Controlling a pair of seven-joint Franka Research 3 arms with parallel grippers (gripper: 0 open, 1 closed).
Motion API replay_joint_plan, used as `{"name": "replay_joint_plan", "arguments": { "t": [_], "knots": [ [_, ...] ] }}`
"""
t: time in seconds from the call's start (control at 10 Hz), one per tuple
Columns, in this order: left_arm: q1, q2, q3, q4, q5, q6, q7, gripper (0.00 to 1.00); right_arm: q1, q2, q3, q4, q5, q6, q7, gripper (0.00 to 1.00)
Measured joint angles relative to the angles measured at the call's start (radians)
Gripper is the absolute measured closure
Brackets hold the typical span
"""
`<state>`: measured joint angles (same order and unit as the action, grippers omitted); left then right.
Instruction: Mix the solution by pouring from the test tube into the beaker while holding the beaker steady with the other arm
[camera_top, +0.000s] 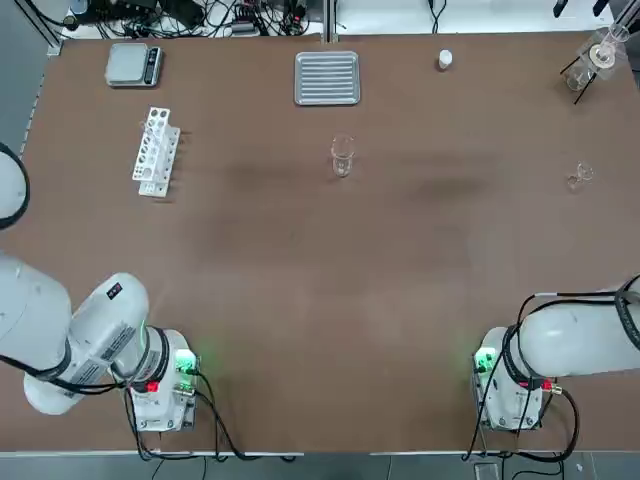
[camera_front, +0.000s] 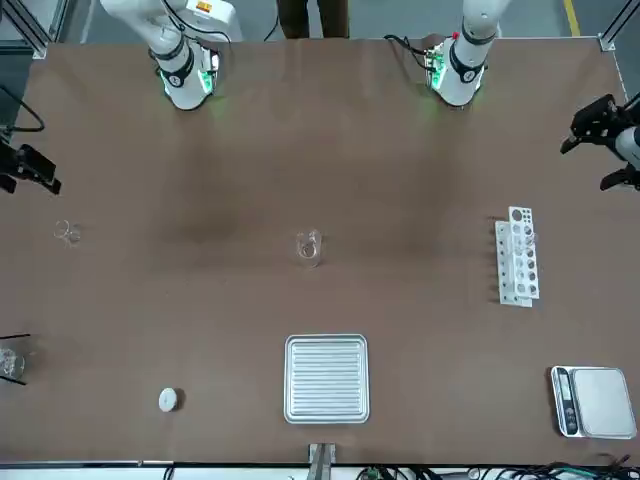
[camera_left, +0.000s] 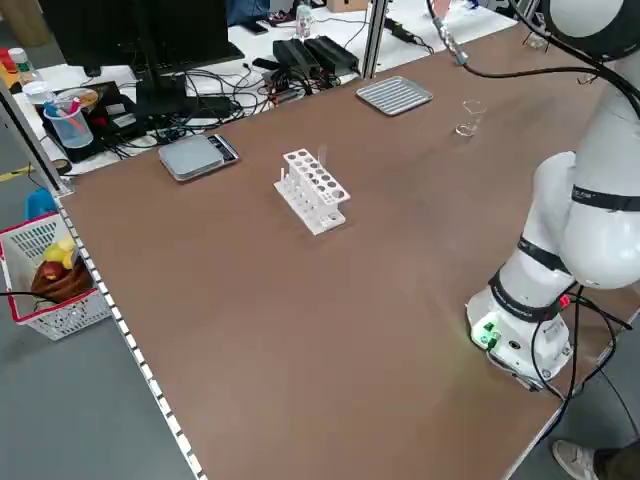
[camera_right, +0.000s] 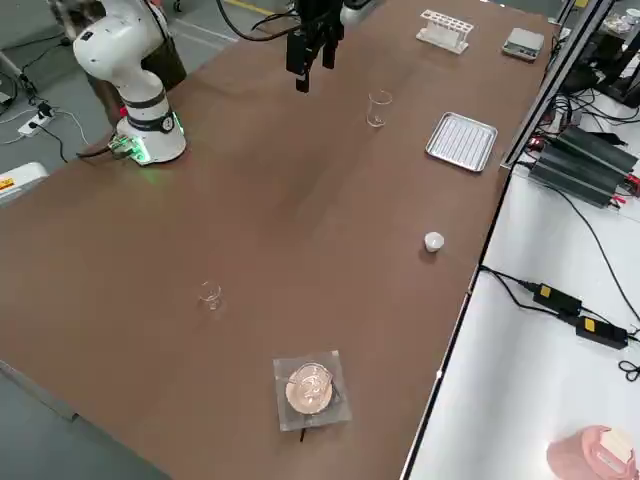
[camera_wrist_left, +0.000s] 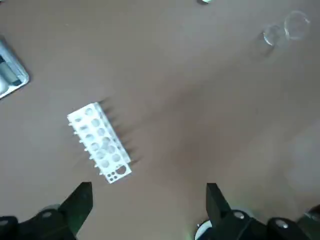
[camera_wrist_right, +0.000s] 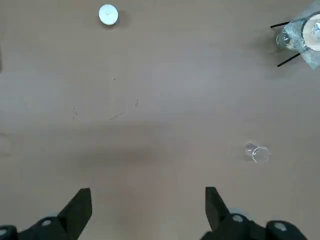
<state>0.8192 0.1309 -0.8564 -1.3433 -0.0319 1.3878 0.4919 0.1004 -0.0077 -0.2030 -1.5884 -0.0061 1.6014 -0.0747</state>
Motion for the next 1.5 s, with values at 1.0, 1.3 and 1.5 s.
{"name": "replay_joint_plan", "arguments": {
  "t": [1.0,1.3,1.5],
  "knots": [
    [0.011,-0.028,0.016,0.008,0.099,0.028,-0.441,0.0,0.003,0.0,0.003,-0.021,0.003,0.009,-0.004,0.0],
    [0.011,-0.024,0.016,0.005,0.099,0.028,-0.491,0.0,0.004,0.0,0.003,-0.021,0.003,0.01,-0.004,0.0],
    [0.003,-0.023,0.021,0.005,0.099,0.028,-0.491,0.0,0.005,0.0,0.003,-0.021,0.006,0.01,-0.004,0.0]
  ]
}}
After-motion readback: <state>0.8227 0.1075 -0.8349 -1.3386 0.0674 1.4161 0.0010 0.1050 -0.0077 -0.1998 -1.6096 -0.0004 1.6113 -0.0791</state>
